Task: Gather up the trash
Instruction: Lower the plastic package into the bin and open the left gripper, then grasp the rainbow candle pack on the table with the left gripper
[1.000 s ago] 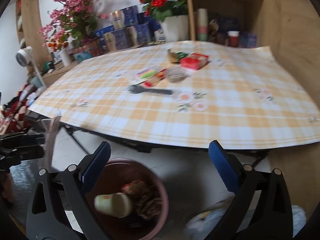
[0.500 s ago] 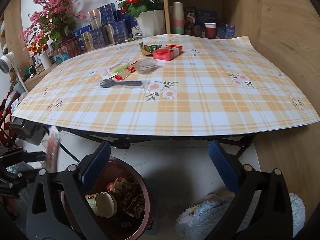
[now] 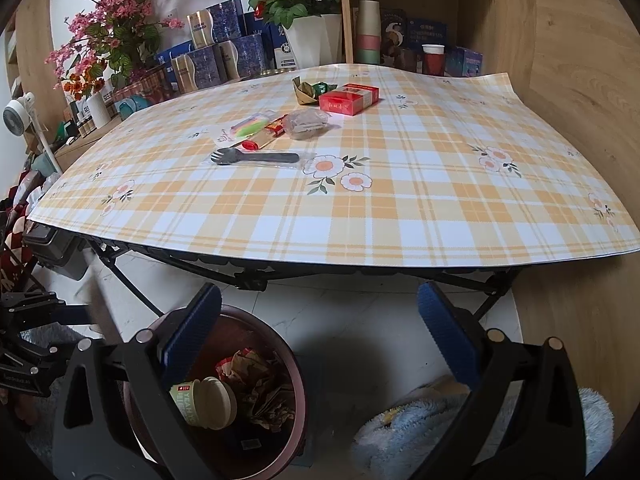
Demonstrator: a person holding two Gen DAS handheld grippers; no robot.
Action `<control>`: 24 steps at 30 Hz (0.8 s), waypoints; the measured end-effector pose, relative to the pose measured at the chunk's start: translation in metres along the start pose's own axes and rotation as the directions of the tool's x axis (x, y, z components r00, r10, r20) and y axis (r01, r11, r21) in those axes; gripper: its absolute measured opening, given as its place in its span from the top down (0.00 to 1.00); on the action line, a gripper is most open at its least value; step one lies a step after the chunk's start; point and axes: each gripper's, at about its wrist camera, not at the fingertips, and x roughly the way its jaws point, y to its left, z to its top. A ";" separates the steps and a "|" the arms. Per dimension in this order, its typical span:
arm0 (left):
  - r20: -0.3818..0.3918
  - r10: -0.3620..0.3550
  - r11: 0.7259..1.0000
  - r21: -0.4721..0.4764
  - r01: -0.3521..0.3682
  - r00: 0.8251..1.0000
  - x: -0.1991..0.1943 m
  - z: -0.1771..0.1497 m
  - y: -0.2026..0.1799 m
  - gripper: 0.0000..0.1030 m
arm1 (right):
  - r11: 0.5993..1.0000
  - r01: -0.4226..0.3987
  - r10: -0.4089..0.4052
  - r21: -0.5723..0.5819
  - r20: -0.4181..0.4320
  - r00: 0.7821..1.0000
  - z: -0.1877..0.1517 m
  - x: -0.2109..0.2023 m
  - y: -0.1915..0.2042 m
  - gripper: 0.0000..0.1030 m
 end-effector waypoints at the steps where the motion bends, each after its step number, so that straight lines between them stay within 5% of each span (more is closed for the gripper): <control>1: 0.000 0.000 1.000 0.006 0.000 1.000 0.000 0.000 -0.001 0.46 | 1.000 0.000 0.000 0.000 -0.001 1.000 0.000 0.000 0.000 0.06; 5: 0.001 0.000 1.000 0.018 0.000 1.000 0.000 -0.001 -0.004 0.45 | 1.000 -0.003 0.003 -0.003 -0.004 1.000 -0.001 0.000 0.001 0.06; 16: 0.062 0.034 0.999 -0.024 -0.033 0.997 -0.012 0.002 0.004 0.17 | 1.000 -0.001 0.001 0.002 -0.009 1.000 -0.001 0.001 0.000 0.06; 24: 0.114 0.087 0.993 -0.091 -0.077 0.990 -0.025 0.004 0.016 0.12 | 1.000 -0.008 0.008 0.001 -0.009 1.000 -0.002 0.001 0.001 0.06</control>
